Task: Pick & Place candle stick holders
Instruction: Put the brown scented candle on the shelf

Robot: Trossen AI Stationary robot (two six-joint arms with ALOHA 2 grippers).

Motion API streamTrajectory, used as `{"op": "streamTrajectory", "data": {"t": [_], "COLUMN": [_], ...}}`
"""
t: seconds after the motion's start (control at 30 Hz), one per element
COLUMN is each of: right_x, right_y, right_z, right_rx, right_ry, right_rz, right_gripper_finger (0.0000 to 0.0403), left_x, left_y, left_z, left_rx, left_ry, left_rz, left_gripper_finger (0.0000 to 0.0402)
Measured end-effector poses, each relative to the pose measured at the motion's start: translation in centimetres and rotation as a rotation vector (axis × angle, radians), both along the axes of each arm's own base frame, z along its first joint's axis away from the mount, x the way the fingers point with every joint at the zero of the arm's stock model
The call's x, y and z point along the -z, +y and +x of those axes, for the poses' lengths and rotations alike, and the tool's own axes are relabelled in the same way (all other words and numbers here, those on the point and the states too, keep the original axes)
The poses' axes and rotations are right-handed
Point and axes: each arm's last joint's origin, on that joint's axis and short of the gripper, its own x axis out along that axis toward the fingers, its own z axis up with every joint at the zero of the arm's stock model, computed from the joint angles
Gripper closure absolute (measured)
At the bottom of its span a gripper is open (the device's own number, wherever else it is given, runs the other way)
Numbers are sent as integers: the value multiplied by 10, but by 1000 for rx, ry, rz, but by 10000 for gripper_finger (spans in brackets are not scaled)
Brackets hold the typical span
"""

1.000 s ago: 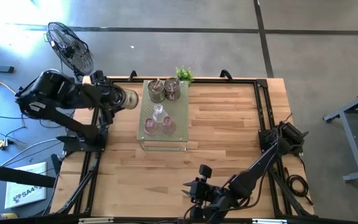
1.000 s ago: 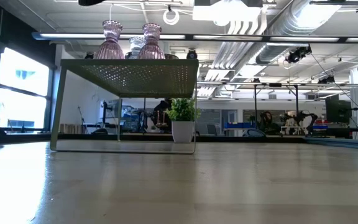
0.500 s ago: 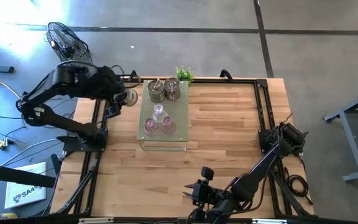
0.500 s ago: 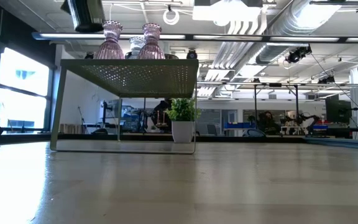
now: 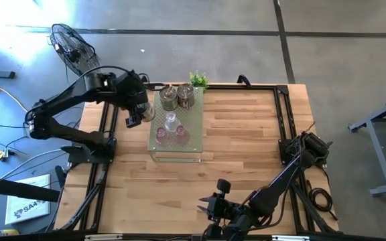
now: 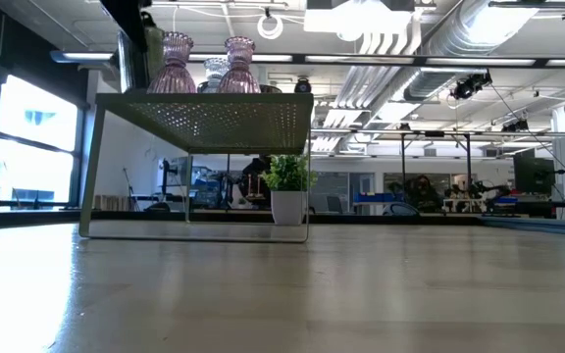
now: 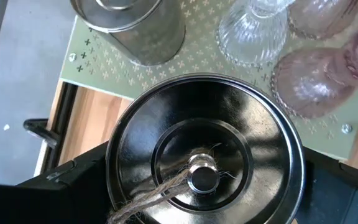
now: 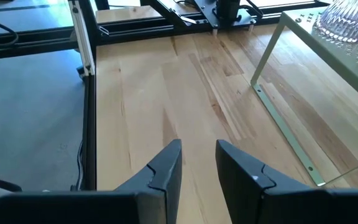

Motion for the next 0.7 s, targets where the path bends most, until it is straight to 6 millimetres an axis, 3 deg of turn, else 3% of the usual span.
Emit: {"op": "streamTrajectory", "data": {"t": [0.33,0.7], "right_x": [0,1], "right_y": [0,-2], "right_z": [0,1], "right_rx": [5,9], "right_ry": [0,3], "right_rz": [-8,-11], "right_gripper_finger": [309,309], "left_x": [25,37], "left_y": [6,14], "left_z": [14,35], "left_rx": [47,67], "left_ry": [-18,-7], "left_rz": [-22,-47], "left_gripper_finger": [45,41]}}
